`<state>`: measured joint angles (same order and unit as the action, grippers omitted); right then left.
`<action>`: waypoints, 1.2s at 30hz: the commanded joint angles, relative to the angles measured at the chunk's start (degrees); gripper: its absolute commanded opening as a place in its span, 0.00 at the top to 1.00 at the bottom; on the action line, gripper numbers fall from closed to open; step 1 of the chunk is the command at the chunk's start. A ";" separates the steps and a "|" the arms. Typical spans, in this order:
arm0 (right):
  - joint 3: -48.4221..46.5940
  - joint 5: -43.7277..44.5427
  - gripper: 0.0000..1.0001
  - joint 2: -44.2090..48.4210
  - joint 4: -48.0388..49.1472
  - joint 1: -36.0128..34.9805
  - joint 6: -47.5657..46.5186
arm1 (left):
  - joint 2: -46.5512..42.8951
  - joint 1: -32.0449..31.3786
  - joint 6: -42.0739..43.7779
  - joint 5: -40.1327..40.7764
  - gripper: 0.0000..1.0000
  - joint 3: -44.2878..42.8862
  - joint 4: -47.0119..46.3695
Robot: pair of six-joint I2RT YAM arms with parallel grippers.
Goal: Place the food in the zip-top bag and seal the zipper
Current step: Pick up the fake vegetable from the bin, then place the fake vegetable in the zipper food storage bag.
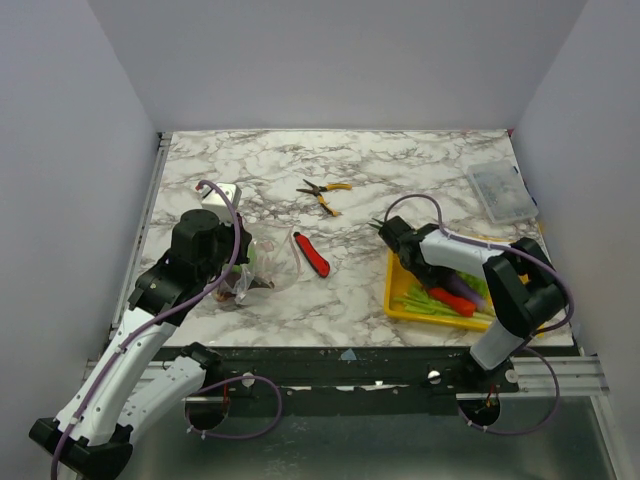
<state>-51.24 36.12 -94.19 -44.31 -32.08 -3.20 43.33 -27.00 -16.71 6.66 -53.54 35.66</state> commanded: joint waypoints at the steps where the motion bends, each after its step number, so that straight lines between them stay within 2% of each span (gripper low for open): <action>1: -2.74 -4.79 0.64 -2.48 0.12 0.23 -0.90 | -0.54 -0.06 0.10 -0.81 1.00 0.71 -1.26; 5: -5.49 -5.30 0.68 0.15 -2.06 0.22 -1.09 | -0.28 -0.07 0.10 -0.67 1.00 0.64 -1.24; 8: -6.52 -4.39 0.71 5.93 -0.97 0.22 -1.97 | 0.26 -0.03 0.10 -0.59 1.00 0.38 -1.08; 15: -3.24 -9.64 0.77 26.58 14.27 0.14 -9.52 | 0.68 0.00 0.27 0.23 1.00 0.36 -1.12; 19: -2.32 -22.38 0.81 39.62 25.70 0.08 -8.56 | 1.01 0.03 0.36 0.60 1.00 0.37 -1.12; 22: 1.55 -35.96 0.90 48.30 37.31 0.13 -8.30 | 1.34 0.07 0.44 0.73 1.00 0.28 -1.09; 24: 5.55 -47.25 0.99 52.26 49.34 0.09 -5.42 | 1.43 0.13 0.45 0.79 1.00 0.36 -1.07; 25: 8.72 -52.73 1.00 53.42 57.83 0.13 -2.79 | 1.51 0.11 0.43 0.64 1.00 0.35 -1.08; 28: 15.45 -65.50 1.00 50.87 83.92 0.10 13.42 | 1.73 0.11 0.45 0.47 1.00 0.27 -1.07; 31: 15.86 -71.27 1.00 40.51 106.31 -1.29 27.46 | 1.69 0.14 0.45 0.55 1.00 0.28 -0.98; 33: 14.82 -69.26 1.00 34.77 115.17 -6.28 28.01 | 1.52 0.14 0.43 0.43 1.00 0.36 -1.03; 34: 13.36 -67.89 1.00 32.51 115.72 -9.39 24.81 | 1.45 0.19 0.43 0.42 1.00 0.44 -1.07; 36: 9.02 -66.20 1.00 28.92 110.72 -17.02 16.76 | 1.39 0.18 0.45 0.75 1.00 0.45 -1.04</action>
<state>-36.82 -26.11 -61.10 53.17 -38.02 15.92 45.06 -27.00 -16.69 6.74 -53.54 35.62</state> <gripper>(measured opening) 0.493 0.011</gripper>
